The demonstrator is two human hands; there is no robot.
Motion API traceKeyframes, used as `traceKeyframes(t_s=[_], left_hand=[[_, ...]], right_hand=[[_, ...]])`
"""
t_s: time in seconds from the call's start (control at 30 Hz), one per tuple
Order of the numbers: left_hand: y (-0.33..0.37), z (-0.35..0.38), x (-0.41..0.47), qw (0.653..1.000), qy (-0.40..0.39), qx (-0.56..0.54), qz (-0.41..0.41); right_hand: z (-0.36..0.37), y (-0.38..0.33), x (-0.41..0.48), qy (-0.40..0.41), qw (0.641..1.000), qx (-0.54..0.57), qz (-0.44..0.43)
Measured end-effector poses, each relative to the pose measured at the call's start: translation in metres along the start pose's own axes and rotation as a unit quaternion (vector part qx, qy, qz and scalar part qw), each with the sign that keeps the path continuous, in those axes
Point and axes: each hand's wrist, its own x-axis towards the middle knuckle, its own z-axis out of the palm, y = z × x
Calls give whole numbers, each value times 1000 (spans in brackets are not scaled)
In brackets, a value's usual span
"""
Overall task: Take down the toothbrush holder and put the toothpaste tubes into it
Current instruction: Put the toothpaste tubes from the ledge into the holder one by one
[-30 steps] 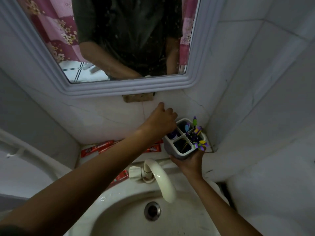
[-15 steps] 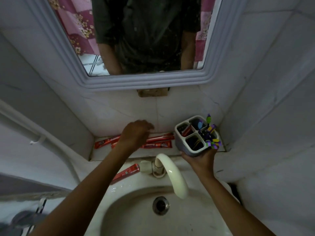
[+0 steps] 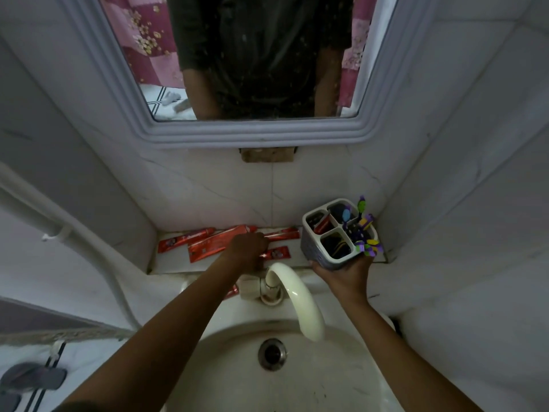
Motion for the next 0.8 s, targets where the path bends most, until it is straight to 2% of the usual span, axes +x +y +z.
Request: traceKeyframes(t_s=[0.1, 0.17, 0.2, 0.23, 0.3, 0.4, 0.43, 0.47, 0.57, 0.7, 0.8], left_hand=[[-10, -7, -10, 998, -17, -39, -38], [-16, -19, -19, 985, 12, -153, -78], [-17, -28, -23, 967, 40, -234, -95], [-14, -39, -27, 937, 77, -324, -104], [-1, -64, -31, 850, 160, -490, -103], [25, -92, -21, 722, 221, -652, -71], [33, -98, -15, 697, 221, -680, -55], [40, -103, -9, 686, 218, -693, -43], [54, -105, 9, 708, 198, -677, -38], [58, -101, 25, 770, 158, -617, -37], [43, -101, 21, 777, 137, -613, -29]], right_hand=[[-1, 3, 1, 1, 1000, -1, 11], [-1, 4, 3, -2, 1000, 1, 17], [-1, 2, 2, -4, 1000, 1, 18], [-1, 2, 2, -3, 1000, -2, 18], [-1, 1, 2, 2, 1000, -5, 12], [-1, 2, 1, 6, 1000, -6, 9], [-1, 2, 1, 6, 1000, -7, 9], [-1, 1, 0, 6, 1000, -12, 6], [-1, 3, 1, 6, 1000, -25, -4], [-2, 4, 3, 10, 1000, -22, -2], [-2, 4, 3, 4, 1000, -9, 7]])
